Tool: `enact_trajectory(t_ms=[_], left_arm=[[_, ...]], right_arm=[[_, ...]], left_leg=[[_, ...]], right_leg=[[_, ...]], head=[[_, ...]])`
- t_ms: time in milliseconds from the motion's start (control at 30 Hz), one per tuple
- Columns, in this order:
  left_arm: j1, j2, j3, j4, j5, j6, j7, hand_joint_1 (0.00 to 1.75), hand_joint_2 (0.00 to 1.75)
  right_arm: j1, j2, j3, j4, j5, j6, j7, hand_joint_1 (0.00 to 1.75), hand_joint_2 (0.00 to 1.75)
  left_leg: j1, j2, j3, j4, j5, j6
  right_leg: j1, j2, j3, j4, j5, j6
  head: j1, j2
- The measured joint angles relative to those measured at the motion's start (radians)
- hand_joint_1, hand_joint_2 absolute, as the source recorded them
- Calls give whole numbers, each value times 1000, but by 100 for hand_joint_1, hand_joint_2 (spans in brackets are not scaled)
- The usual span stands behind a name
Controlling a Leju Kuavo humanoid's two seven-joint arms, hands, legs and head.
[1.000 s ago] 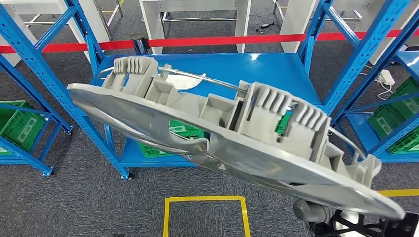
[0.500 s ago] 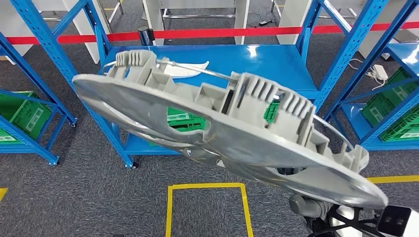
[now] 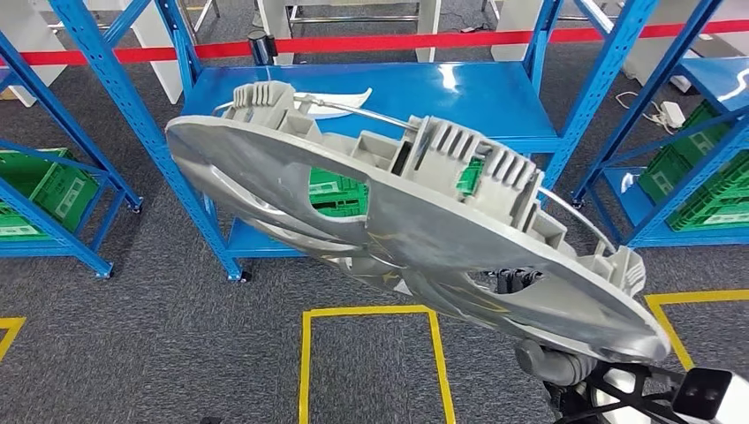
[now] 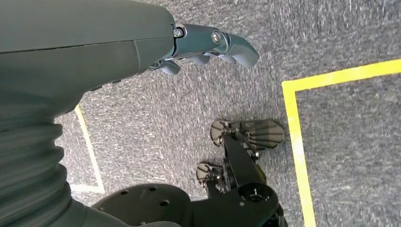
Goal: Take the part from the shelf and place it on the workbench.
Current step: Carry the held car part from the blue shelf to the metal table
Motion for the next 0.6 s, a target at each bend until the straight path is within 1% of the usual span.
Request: enact_trajectory(t_ms=[33,67,100,133,167,200,233,267,300,333,367,400,433,500,533,567,600], left_arm=[[0,0,0,0,1,1,2,0,175],[0,-1,0,0,1,1,4,0,175],[0,-2,0,0,2,2,6,0,175],[0,-2,0,0,2,2,7,0,175],[0,-3,0,0,3,2,9,0,175],[1,-3,0,0,3,2,10,0,175],[1,-3,0,0,3,2,11,0,175],[1,-3,0,0,3,2,11,0,175],[1,-3,0,0,3,1,12,0,175],[1,-3,0,0,3,1,12,0,175],[1,-3,0,0,3,0,12,0,175],[1,-3,0,0,4,0,14,0,175],[1,-3,0,0,4,-1,15,0,175],[1,-5,1,0,8,-1,16,0,175],[1,-6,1,0,10,-2,14,0,175],[1,-6,1,0,12,-2,12,0,175],[1,-7,2,0,14,-2,10,0,175]], right_arm=[[-1,0,0,0,1,3,0,175,175],[-1,0,0,1,2,4,0,175,175],[-2,0,0,3,2,5,0,175,175],[-2,0,0,5,2,5,0,175,175],[-2,0,0,7,2,4,0,175,175],[-1,0,0,10,1,4,0,175,175],[-1,0,0,11,0,4,0,175,175],[0,0,0,12,-1,5,0,175,175],[0,0,-1,13,-1,6,0,175,175],[0,0,-1,13,-1,8,0,175,175],[0,0,-2,13,0,11,0,175,175],[-1,0,-3,13,2,14,0,175,175],[-1,0,-4,13,5,17,0,175,175],[0,0,-8,11,12,21,0,175,175],[0,0,-11,9,17,20,0,175,175],[-2,0,-14,7,24,19,0,175,175],[-2,0,-16,4,32,16,0,175,175]], left_leg=[[1,0,-5,8,-7,-7],[1,-1,-18,35,-30,-12],[3,-4,-40,85,-65,-18],[5,-6,-67,155,-108,-23],[6,-8,-91,223,-141,-26],[7,-8,-104,268,-157,-29],[8,-9,-98,276,-152,-30],[9,-11,-71,243,-132,-30],[10,-19,-26,176,-103,-29],[12,-37,23,104,-86,-26],[13,-54,58,47,-74,-22],[13,-68,80,10,-72,-17],[12,-73,85,0,-77,-12],[12,-56,81,-5,-74,1],[14,-46,79,-7,-71,8],[15,-36,78,-10,-69,15],[16,-25,77,-12,-67,20]], right_leg=[[-2,3,-3,-3,8,-6],[-5,7,-8,-6,16,-12],[-7,10,-14,-7,24,-15],[-7,13,-22,-6,29,-17],[-7,18,-31,-4,35,-17],[-7,23,-38,-2,39,-16],[-7,29,-45,1,43,-14],[-8,36,-50,4,45,-11],[-9,42,-54,8,47,-9],[-9,49,-59,11,48,-6],[-10,55,-63,14,49,-1],[-10,62,-66,16,51,4],[-10,69,-70,17,54,11],[-11,81,-76,19,59,24],[-10,74,-83,29,53,30],[-10,61,-98,58,35,36],[-10,44,-122,108,7,40]], head=[[0,0],[-2,0],[-5,0],[-7,0],[-10,0],[-10,0],[-10,0],[-11,0],[-11,0],[-11,0],[-12,0],[-12,0],[-12,0],[-13,0],[-11,0],[-9,0],[-6,0]])
